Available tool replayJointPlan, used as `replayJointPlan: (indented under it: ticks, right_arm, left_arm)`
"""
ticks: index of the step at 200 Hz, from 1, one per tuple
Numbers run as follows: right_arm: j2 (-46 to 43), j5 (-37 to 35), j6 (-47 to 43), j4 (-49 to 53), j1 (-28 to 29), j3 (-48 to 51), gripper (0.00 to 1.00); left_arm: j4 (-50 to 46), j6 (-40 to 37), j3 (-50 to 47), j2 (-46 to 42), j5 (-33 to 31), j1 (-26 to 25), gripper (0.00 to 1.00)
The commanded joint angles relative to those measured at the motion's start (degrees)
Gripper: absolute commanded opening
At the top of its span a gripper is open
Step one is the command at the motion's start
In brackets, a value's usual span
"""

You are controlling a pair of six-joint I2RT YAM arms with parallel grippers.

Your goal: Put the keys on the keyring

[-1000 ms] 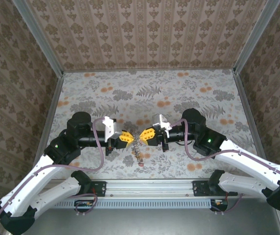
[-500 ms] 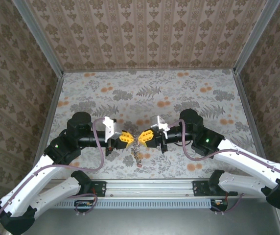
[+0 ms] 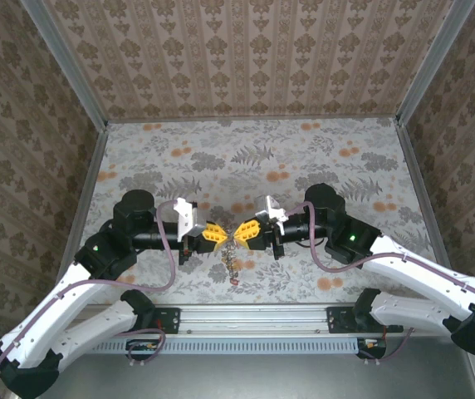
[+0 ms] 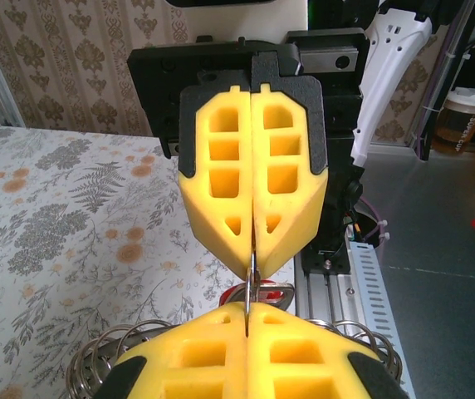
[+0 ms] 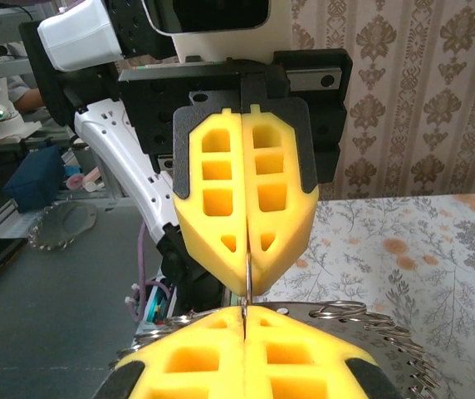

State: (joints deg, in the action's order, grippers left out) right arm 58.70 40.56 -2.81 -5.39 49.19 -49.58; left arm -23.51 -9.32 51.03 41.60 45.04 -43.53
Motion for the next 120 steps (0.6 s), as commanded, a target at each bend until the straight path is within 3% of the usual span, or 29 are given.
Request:
replayJointPlan:
  ticks: [1, 120]
  right_arm:
    - [0.11, 1.63, 0.09, -1.77, 0.88, -2.97, 0.00]
    - [0.28, -2.08, -5.23, 4.35, 2.85, -3.19, 0.00]
  left_arm:
    - [2.20, -1.66, 1.37, -0.07, 0.32, -0.50, 0.00]
    - [3.73, -0.35, 0.82, -0.30, 0.88, -0.46, 0.00]
